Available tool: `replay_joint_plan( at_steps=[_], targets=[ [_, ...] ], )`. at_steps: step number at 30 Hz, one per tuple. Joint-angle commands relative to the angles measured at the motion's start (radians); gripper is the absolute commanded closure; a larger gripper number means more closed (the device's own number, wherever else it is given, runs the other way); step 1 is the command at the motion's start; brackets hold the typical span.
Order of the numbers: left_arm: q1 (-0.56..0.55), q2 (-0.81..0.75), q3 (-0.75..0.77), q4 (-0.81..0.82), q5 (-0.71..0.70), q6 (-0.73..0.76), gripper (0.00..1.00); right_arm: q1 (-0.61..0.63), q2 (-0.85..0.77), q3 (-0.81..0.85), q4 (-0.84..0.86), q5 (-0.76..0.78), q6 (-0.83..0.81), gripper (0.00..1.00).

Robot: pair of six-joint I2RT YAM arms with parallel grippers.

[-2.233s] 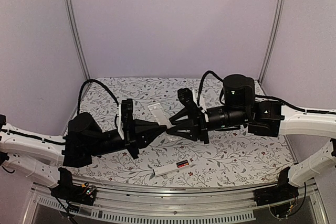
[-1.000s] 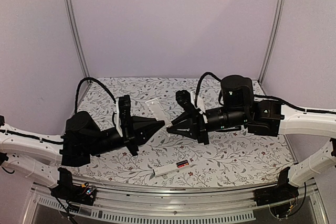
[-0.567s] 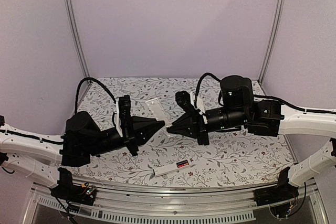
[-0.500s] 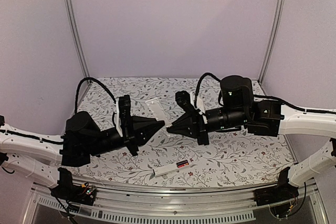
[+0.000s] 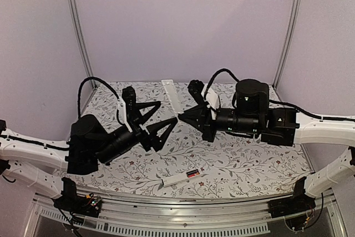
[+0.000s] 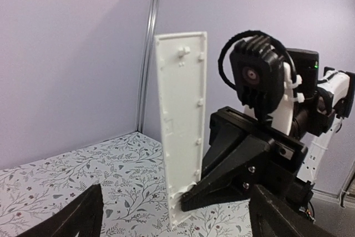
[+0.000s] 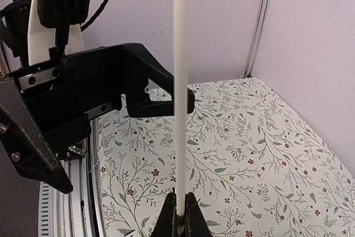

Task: Load the batteries into the remote control
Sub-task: Pass from the right arm to the left

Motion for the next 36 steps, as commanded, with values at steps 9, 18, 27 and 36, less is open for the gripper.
replay_joint_plan(
  at_steps=[9, 18, 27, 36],
  targets=[
    [-0.013, 0.141, 0.16, 0.096, -0.175, -0.105, 0.2, 0.051, 0.042, -0.005, 0.094, 0.175, 0.035, 1.0],
    [-0.014, 0.188, 0.23, 0.012, -0.309, -0.121, 0.35, 0.055, 0.038, -0.02, 0.096, 0.189, 0.043, 1.0],
    [-0.019, 0.219, 0.277, -0.042, -0.341, -0.121, 0.45, 0.056, 0.041, -0.02, 0.086, 0.195, 0.045, 1.0],
    [-0.021, 0.219, 0.29, -0.046, -0.336, -0.126, 0.55, 0.055, 0.041, -0.018, 0.066, 0.22, 0.035, 1.0]
  ],
)
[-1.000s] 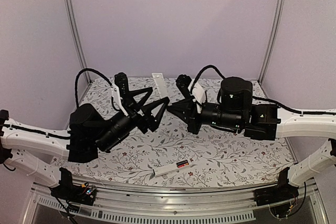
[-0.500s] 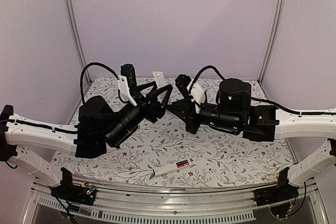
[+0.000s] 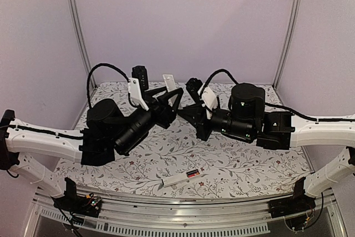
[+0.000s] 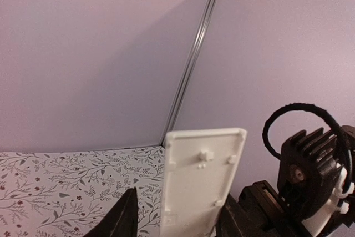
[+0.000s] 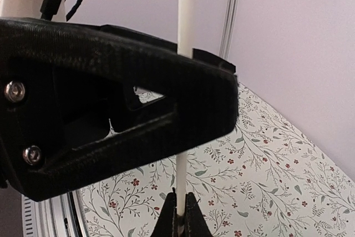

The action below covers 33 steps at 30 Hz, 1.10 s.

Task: Load the batteries into the remote control
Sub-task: Pass from the right arm to the left

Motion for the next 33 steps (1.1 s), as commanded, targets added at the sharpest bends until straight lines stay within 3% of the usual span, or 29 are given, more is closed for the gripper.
replay_joint_plan(
  at_steps=[1, 11, 16, 24, 26, 29, 33],
  targets=[
    [-0.007, 0.013, 0.023, -0.023, -0.025, -0.002, 0.57, 0.008, 0.008, -0.012, -0.013, 0.013, -0.005, 1.0],
    [-0.009, 0.012, 0.015, -0.014, -0.001, -0.011, 0.71, 0.008, 0.008, -0.01, -0.018, 0.013, -0.008, 1.0],
    [-0.009, -0.016, -0.039, 0.074, 0.047, 0.005, 0.75, 0.009, 0.006, -0.011, -0.019, 0.0, -0.006, 1.0],
    [-0.009, -0.076, -0.091, 0.075, 0.104, 0.12, 0.82, 0.008, -0.051, -0.015, -0.062, -0.082, -0.03, 0.52],
    [-0.009, -0.123, -0.121, 0.088, 0.178, 0.196, 0.82, 0.008, -0.096, -0.017, -0.103, -0.161, -0.048, 0.35],
    [-0.009, -0.184, -0.148, 0.075, 0.301, 0.297, 0.82, 0.007, -0.157, -0.022, -0.15, -0.284, -0.086, 0.02],
    [-0.009, -0.233, -0.133, -0.059, 0.526, 0.387, 0.82, 0.008, -0.227, -0.023, -0.208, -0.397, -0.155, 0.01]
  ],
)
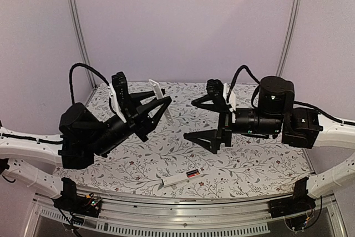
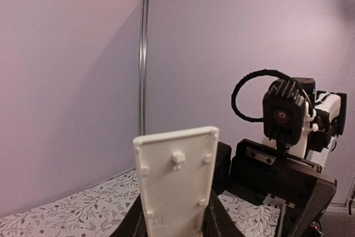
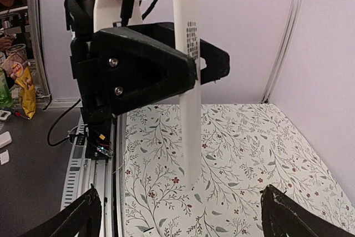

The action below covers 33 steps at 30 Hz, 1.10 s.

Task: Load the batteries into the remote control
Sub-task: Pass from the right arm to the left, then pass from the left arm to the right

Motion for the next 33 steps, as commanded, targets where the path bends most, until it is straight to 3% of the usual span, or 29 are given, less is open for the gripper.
replay_joint_plan(
  at_steps=[1, 4, 8, 19, 33],
  targets=[
    [-0.004, -0.049, 0.005, -0.119, 0.325, 0.157, 0.82, 0.005, -0.068, -0.006, -0.08, -0.192, -0.084, 0.01],
    [-0.016, -0.069, 0.006, -0.149, 0.469, 0.179, 0.82, 0.005, -0.049, 0.042, -0.131, -0.269, -0.12, 0.01],
    [-0.038, -0.065, 0.026, -0.178, 0.552, 0.211, 0.83, 0.006, 0.002, 0.099, -0.151, -0.286, -0.127, 0.05],
    [-0.072, -0.037, 0.07, -0.201, 0.601, 0.239, 0.85, 0.008, 0.106, 0.13, -0.091, -0.455, -0.119, 0.24],
    [-0.072, -0.03, 0.048, -0.147, 0.589, 0.228, 0.85, 0.03, 0.131, 0.119, -0.022, -0.504, -0.116, 0.51]
  ],
)
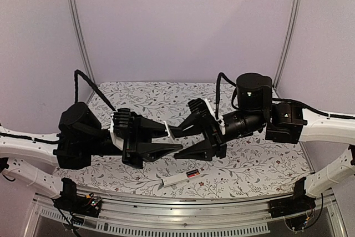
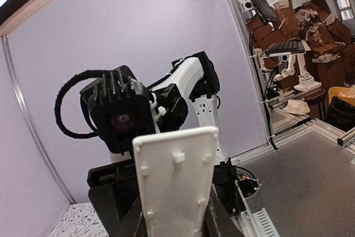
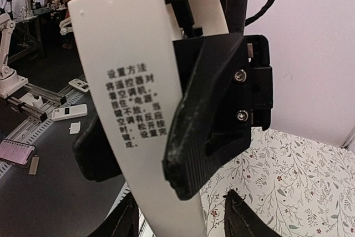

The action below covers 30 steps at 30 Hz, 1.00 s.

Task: Load the batteries into the remote control
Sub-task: Pass from the left arm to the right

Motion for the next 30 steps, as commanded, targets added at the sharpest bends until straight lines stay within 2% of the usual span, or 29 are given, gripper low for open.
replay_joint_plan(
  at_steps=[1, 5, 15, 16, 17, 20, 22, 23, 30],
  targets=[
    [-0.015, 0.009, -0.002, 0.028, 0.0, -0.001, 0.85, 0.017, 0.006, 0.0, 0.027, -0.014, 0.004, 0.54],
    [-0.016, 0.009, -0.004, 0.034, -0.002, -0.007, 0.85, 0.018, 0.002, -0.003, 0.027, -0.014, 0.0, 0.63],
    [-0.016, -0.002, -0.014, 0.041, -0.018, -0.014, 0.83, 0.019, -0.021, -0.009, 0.027, 0.03, 0.004, 0.71],
    [-0.015, -0.003, -0.016, 0.042, -0.026, -0.016, 0.8, 0.018, -0.024, -0.011, 0.027, 0.041, 0.006, 0.72],
    [-0.016, -0.003, -0.018, 0.045, -0.035, -0.017, 0.72, 0.018, -0.026, -0.015, 0.026, 0.056, 0.006, 0.73],
    [-0.016, -0.005, -0.031, 0.073, -0.113, -0.025, 0.36, 0.018, -0.04, -0.027, 0.027, 0.127, 0.011, 0.76],
    [-0.016, -0.01, -0.04, 0.085, -0.177, -0.029, 0.24, 0.019, -0.049, -0.038, 0.02, 0.183, 0.016, 0.79],
    [-0.015, -0.015, -0.045, 0.085, -0.202, -0.03, 0.2, 0.018, -0.054, -0.046, 0.018, 0.212, 0.017, 0.8],
    [-0.015, -0.08, -0.106, 0.071, -0.302, -0.085, 0.17, -0.01, -0.073, -0.056, -0.066, 0.328, 0.027, 0.82]
  ],
)
